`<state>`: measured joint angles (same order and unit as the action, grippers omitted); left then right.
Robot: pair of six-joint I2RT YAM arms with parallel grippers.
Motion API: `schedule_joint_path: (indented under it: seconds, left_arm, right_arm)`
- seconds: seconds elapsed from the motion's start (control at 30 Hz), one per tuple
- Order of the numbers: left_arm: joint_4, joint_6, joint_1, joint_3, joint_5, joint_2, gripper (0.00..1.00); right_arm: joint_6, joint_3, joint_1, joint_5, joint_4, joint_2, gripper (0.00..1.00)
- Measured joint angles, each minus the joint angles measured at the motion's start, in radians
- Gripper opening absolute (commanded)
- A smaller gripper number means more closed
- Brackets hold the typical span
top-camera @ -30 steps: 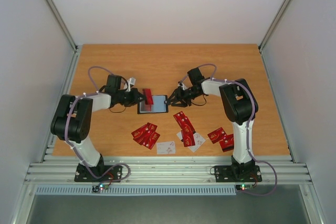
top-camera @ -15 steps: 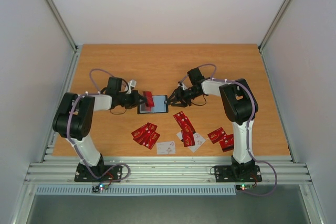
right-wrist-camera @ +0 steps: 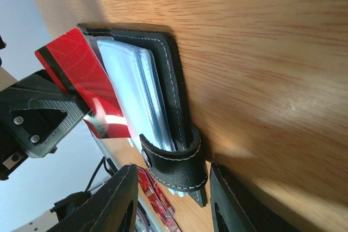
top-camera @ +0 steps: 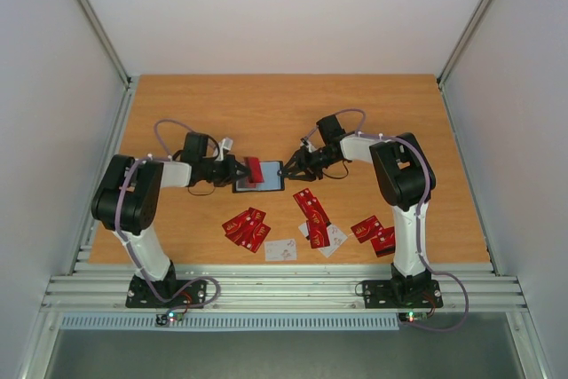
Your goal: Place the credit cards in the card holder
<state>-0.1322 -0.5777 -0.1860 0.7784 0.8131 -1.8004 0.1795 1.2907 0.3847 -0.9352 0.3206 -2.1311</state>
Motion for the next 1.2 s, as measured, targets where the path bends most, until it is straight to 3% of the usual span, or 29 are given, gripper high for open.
schedule_joint_path:
  seconds: [1.2]
  left_arm:
    - [0.165, 0.0, -0.006, 0.066, 0.089, -0.054, 0.0]
  right_arm:
    - [0.048, -0.007, 0.0, -0.027, -0.075, -0.016, 0.37]
